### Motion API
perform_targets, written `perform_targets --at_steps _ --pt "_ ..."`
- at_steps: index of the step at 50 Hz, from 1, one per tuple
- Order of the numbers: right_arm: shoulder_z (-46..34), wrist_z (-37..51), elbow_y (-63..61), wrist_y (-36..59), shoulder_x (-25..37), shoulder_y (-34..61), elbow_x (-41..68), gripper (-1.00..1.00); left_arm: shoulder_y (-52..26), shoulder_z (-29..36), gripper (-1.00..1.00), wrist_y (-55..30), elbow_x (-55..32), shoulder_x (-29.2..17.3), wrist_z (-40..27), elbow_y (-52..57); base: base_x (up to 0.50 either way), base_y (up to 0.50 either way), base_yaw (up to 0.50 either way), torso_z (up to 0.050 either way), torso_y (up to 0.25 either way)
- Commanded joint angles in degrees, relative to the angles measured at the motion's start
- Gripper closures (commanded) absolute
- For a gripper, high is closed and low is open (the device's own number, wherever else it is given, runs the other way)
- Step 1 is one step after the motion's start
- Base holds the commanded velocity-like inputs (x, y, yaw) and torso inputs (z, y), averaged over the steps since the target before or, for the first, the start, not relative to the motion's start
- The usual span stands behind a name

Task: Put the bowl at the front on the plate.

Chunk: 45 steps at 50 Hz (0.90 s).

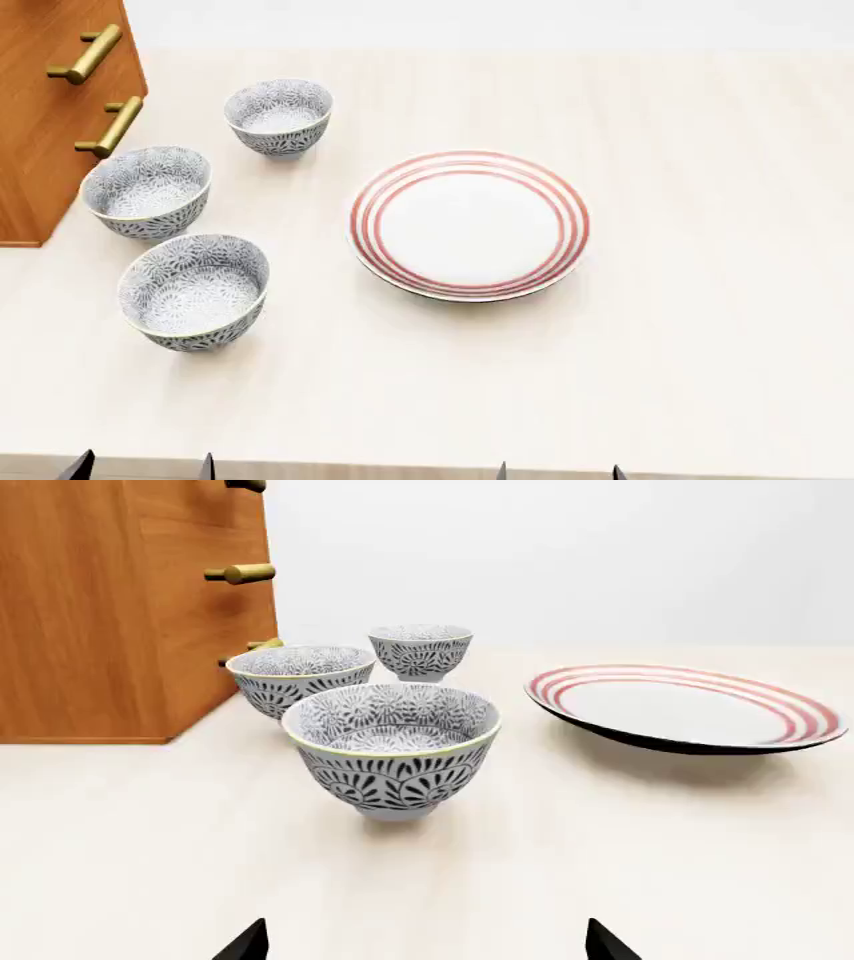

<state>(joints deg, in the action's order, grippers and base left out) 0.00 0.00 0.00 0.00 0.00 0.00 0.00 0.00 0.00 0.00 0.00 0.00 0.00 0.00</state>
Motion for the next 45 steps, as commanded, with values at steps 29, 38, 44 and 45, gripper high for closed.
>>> perform_targets --at_steps 29,38,44,45 --pt "-4.42 7.81 -25.33 24.21 6.00 0.02 5.00 -1.00 0.06 5.18 -1.00 -18.46 -1.77 -4.65 -6.36 19.12 0.00 0.00 0.00 0.000 0.000" --pt "-5.53 8.72 -40.32 43.78 8.99 6.66 4.87 -1.00 -4.67 5.21 -1.00 -31.77 -4.65 -5.23 -6.46 29.72 0.00 0.00 0.00 0.000 0.000" --pt "-6.23 9.18 -49.34 57.76 10.39 13.73 4.99 -1.00 -9.27 4.24 -1.00 -46.70 -8.21 -4.95 -6.89 39.20 0.00 0.00 0.00 0.000 0.000" --pt "-6.27 9.16 -50.28 59.22 10.53 14.60 5.08 -1.00 -9.89 4.29 -1.00 -47.73 -8.24 -4.99 -7.23 39.95 0.00 0.00 0.00 0.000 0.000"
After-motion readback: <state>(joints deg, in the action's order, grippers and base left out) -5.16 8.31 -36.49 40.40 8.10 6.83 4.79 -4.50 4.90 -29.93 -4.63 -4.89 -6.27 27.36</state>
